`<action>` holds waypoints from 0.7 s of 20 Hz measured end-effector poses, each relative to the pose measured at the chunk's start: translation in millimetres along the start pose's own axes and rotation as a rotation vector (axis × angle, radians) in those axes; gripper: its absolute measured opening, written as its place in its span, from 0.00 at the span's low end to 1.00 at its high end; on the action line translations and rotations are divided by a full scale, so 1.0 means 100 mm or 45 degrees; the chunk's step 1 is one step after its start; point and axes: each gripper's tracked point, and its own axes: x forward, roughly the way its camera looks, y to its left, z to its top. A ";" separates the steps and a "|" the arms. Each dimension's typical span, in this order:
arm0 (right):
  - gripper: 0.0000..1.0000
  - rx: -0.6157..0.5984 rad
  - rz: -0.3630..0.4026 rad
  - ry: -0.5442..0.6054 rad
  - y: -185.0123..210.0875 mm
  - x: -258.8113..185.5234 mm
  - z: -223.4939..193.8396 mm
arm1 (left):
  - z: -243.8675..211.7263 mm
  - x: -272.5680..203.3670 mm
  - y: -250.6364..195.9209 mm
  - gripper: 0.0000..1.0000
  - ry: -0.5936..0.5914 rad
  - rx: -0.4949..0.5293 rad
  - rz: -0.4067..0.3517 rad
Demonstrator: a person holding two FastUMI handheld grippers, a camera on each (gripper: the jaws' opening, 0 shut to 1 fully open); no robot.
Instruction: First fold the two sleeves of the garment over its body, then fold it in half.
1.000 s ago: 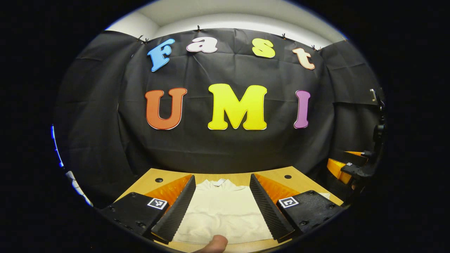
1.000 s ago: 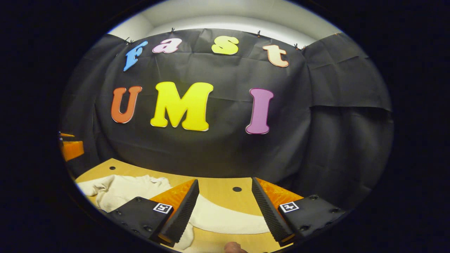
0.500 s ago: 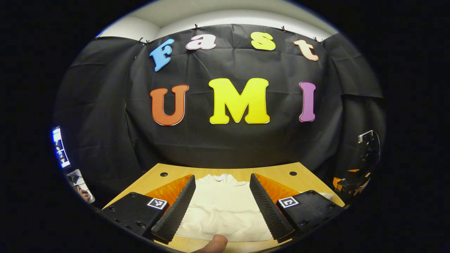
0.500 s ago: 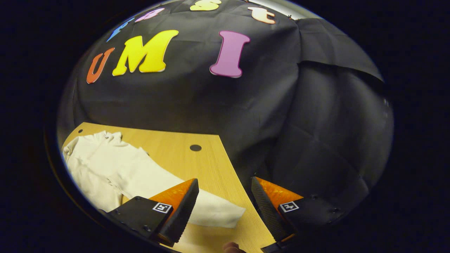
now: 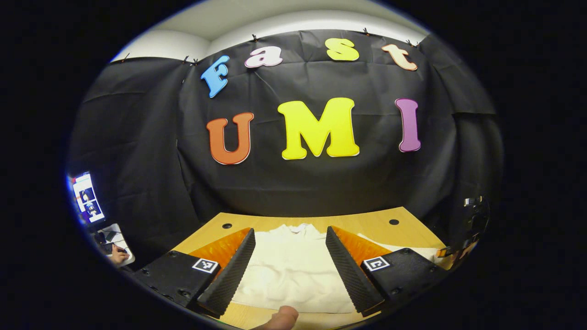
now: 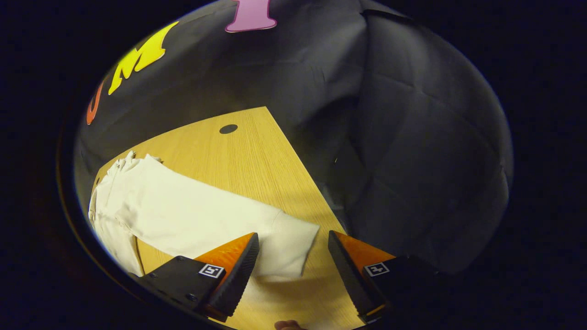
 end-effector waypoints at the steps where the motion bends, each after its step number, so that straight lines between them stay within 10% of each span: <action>1: 0.94 0.009 -0.026 0.017 -0.03 0.02 -0.03 | -0.02 0.02 0.03 0.98 0.007 0.007 -0.009; 14: 0.92 0.179 -0.103 0.221 0.11 0.13 -0.23 | -0.27 0.10 0.93 0.98 0.125 0.005 0.041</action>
